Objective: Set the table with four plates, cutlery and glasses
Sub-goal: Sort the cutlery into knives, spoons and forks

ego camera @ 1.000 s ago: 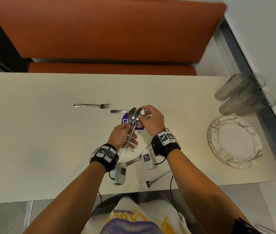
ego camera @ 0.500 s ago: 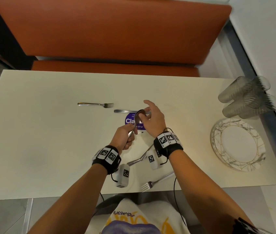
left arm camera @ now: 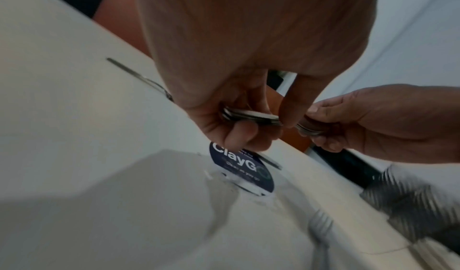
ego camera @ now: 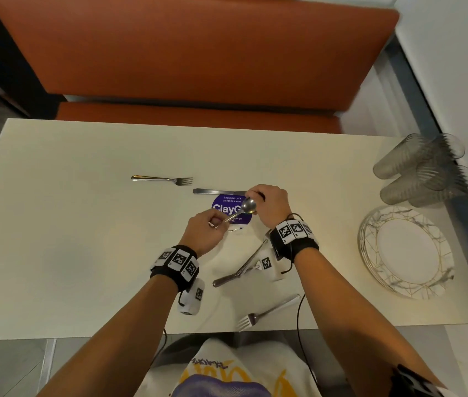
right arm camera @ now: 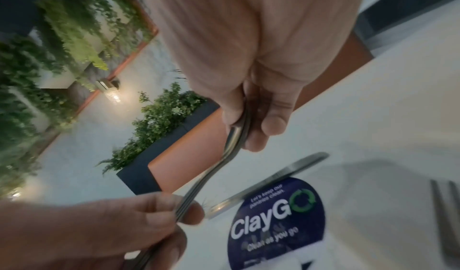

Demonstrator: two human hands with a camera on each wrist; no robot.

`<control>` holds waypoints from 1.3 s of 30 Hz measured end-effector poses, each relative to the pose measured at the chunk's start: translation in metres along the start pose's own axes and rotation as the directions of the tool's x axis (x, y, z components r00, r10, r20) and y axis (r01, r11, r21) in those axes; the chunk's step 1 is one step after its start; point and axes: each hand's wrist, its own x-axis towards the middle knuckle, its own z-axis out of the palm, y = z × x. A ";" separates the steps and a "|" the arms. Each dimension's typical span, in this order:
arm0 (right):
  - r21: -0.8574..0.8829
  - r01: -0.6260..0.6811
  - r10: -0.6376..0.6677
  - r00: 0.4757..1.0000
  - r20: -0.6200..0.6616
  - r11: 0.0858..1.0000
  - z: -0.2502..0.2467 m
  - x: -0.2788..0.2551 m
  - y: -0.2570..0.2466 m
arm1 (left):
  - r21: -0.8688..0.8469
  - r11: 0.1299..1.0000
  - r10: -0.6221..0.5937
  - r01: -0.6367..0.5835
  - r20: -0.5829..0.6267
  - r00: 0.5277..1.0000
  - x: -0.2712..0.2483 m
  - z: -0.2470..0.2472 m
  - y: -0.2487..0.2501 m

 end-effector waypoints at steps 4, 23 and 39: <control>0.055 -0.160 0.163 0.985 -0.052 0.986 0.002 0.002 0.021 | 0.144 0.984 0.117 -0.108 -0.055 0.992 0.022 -0.002 -0.007; -0.040 -0.274 0.273 0.961 -0.041 0.961 0.026 0.025 0.056 | 0.585 0.799 0.208 -0.139 -0.053 0.977 0.079 0.010 -0.020; -0.022 -0.298 0.295 0.951 -0.097 0.954 -0.010 0.016 0.067 | 0.645 0.743 0.284 -0.180 -0.059 0.957 0.071 0.009 -0.022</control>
